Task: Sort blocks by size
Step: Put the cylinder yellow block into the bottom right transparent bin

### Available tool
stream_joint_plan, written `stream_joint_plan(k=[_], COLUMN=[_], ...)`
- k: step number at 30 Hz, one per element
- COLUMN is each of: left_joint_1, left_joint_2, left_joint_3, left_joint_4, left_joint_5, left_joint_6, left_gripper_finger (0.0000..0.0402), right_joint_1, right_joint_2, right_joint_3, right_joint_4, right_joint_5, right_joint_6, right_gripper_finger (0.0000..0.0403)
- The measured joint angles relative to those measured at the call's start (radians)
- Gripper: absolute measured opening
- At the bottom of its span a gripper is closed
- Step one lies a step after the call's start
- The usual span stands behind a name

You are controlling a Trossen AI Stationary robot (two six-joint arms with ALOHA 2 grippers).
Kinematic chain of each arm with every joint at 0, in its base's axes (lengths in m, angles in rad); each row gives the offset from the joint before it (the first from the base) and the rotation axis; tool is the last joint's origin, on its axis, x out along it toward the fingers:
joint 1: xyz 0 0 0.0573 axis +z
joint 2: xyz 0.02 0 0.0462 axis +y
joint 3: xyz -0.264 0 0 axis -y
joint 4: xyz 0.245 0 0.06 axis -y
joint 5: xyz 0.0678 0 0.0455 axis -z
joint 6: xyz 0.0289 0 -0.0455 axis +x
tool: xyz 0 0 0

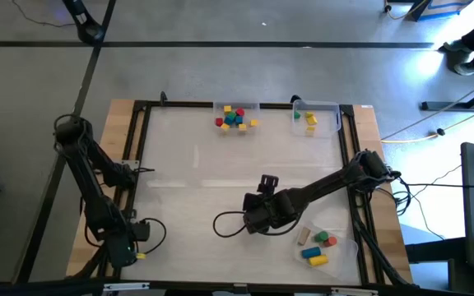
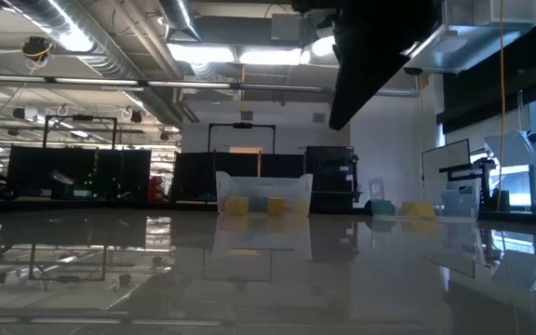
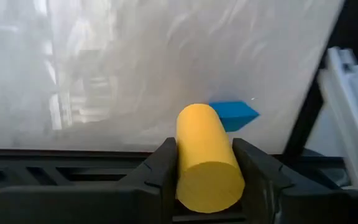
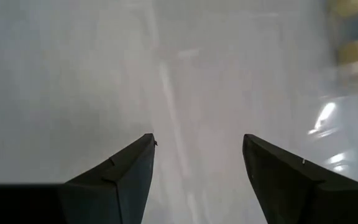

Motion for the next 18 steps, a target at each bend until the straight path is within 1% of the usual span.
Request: stream_joint_plan(k=[2, 4, 7, 10, 14, 18], left_joint_1=[0.019, 0.037, 0.072, 0.132, 0.223, 0.287], left_joint_2=[-0.031, -0.065, -0.128, -0.182, -0.238, -0.278], left_joint_3=[0.014, 0.02, 0.024, 0.024, 0.024, 0.024], left_joint_4=[-0.028, -0.048, -0.044, -0.037, -0.013, 0.016], left_joint_5=[-0.02, -0.049, -0.118, -0.164, -0.202, -0.285], left_joint_6=[0.025, 0.054, 0.11, 0.173, 0.338, 0.552], left_gripper_finger=[0.0114, 0.0114, 0.0113, 0.0116, 0.0118, 0.0117], right_joint_1=[0.007, 0.021, 0.043, 0.053, 0.051, 0.051], right_joint_2=[0.0, 0.0, -0.001, -0.001, -0.001, -0.001], right_joint_3=[0.018, 0.035, 0.052, 0.064, 0.065, 0.065], right_joint_4=[-0.018, -0.024, -0.037, -0.034, 0.008, 0.042], right_joint_5=[-0.042, -0.06, -0.057, -0.033, -0.022, 0.031], right_joint_6=[0.004, -0.003, -0.023, -0.023, -0.03, -0.052], right_gripper_finger=[0.0243, 0.0243, 0.0243, 0.0243, 0.0243, 0.0243])
